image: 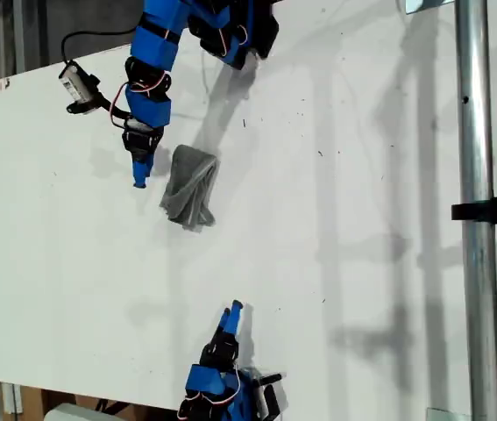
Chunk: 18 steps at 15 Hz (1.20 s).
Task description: Grasp corners of a towel and fold twice.
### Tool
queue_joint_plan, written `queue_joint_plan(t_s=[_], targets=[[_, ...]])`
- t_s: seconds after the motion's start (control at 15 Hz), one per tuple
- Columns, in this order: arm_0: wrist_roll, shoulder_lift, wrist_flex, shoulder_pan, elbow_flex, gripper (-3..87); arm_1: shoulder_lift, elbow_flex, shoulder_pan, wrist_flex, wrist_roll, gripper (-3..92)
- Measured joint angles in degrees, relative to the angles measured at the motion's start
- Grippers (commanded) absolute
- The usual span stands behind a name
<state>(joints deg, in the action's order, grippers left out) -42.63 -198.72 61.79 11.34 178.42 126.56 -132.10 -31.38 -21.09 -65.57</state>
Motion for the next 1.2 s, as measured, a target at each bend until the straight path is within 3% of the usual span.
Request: queue_joint_plan(t_s=[0.13, 0.2, 0.4, 0.6, 0.8, 1.0, 1.07, 1.2], targets=[[-0.5, 0.0, -0.5, 0.0, 0.0, 17.5, 8.4, -1.6, -1.1, -5.1, 0.0, 11.7], [-1.6, 0.0, -0.6, 0.1, 0.0, 15.7, 13.4, -2.5, -1.2, -11.1, 0.0, 0.0], [-7.5, 0.0, -0.6, 0.6, 0.0, 12.1, 28.8, -7.1, 1.3, -30.5, -1.0, -0.2], [-16.0, 0.0, -0.4, -1.6, 0.0, 12.0, 46.4, -14.9, 5.2, -51.6, -6.9, -0.2], [-29.4, 0.0, 1.5, -6.1, 0.0, 12.0, 60.0, -23.0, 9.8, -63.5, -12.7, -0.2], [-54.8, 0.0, 11.1, -5.9, 0.0, 12.2, 61.9, -31.0, 13.4, -63.8, -20.4, 5.3], [-55.5, 0.0, 11.8, -5.7, 0.0, 12.0, 61.7, -33.4, 14.2, -63.7, -22.7, 8.9], [-35.8, 0.0, 12.0, -5.7, 0.0, 12.0, 62.0, -33.7, 17.4, -63.8, -24.6, 8.9]])
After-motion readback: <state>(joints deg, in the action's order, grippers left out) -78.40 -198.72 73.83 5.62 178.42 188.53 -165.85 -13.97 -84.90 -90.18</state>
